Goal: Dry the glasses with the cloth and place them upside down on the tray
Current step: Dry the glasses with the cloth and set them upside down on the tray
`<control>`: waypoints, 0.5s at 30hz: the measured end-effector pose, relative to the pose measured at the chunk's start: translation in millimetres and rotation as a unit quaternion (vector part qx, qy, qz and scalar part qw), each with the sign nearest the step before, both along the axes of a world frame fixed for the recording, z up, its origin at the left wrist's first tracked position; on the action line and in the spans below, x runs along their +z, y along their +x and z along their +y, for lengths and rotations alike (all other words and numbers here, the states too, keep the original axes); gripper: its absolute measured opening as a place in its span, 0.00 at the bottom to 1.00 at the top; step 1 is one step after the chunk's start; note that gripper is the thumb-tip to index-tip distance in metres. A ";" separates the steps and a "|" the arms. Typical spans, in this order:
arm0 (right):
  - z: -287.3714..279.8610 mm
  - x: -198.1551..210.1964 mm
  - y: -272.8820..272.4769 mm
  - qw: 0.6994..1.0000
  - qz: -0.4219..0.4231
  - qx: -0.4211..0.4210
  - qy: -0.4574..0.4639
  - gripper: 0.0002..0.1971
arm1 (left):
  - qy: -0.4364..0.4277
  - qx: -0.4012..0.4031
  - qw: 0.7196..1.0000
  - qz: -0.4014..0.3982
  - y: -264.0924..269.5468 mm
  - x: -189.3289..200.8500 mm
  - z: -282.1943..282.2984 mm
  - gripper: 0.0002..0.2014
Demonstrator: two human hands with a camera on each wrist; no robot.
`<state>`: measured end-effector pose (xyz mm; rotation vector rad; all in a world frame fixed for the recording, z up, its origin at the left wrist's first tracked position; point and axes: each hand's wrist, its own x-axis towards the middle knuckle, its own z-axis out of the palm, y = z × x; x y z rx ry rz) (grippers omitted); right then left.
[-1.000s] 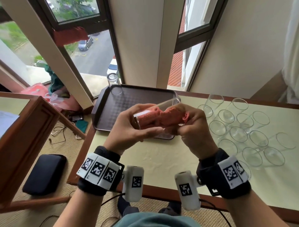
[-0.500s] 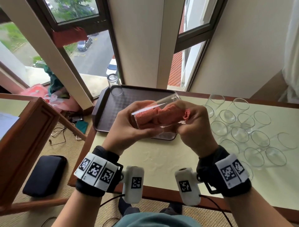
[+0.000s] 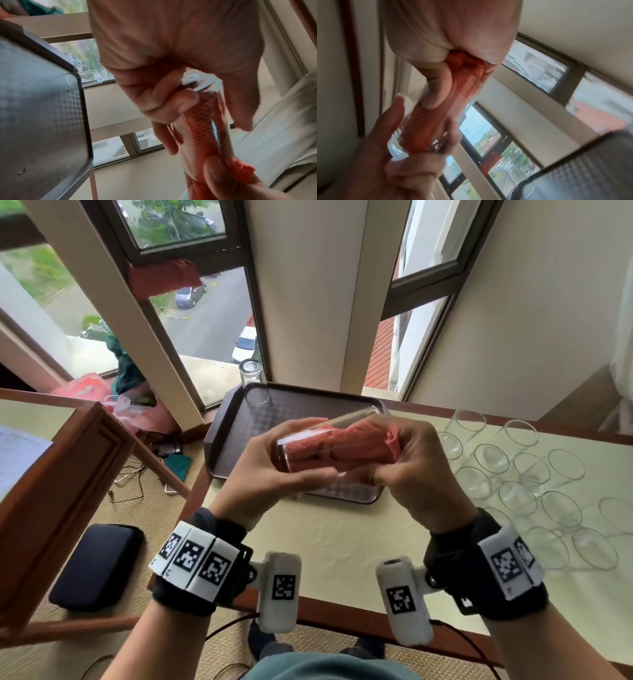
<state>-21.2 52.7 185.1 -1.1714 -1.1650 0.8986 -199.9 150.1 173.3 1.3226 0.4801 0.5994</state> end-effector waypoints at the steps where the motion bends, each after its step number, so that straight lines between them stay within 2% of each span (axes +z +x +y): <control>1: 1.1 -1.4 -1.5 1.000 -0.021 -0.012 0.007 0.23 | -0.028 0.002 1.000 0.007 0.1 -1.5 0.7 0.32; 3: 4.4 -4.8 -5.5 0.998 -0.052 -0.031 0.017 0.27 | -0.045 0.020 0.999 0.023 1.6 -5.6 2.7 0.26; 5: 7.0 -6.1 -8.7 0.998 -0.047 -0.040 0.009 0.28 | -0.035 0.048 0.998 0.032 0.9 -4.3 4.2 0.23; 8: 9.7 -1.8 -6.0 0.999 -0.024 -0.014 -0.030 0.23 | 0.064 0.056 0.996 0.027 -3.6 0.5 5.5 0.31; 11: 10.8 -1.9 -1.4 0.998 0.020 0.018 -0.059 0.27 | 0.176 0.058 0.982 0.030 -5.3 -3.5 4.9 0.35; 13: 11.5 -1.6 -1.9 0.998 0.045 0.015 -0.046 0.27 | 0.151 0.046 0.987 0.025 -4.7 -3.3 6.9 0.37; 15: 11.9 -1.9 -4.2 0.999 0.039 0.002 -0.021 0.26 | 0.057 0.017 0.998 0.017 -5.5 -0.4 9.2 0.41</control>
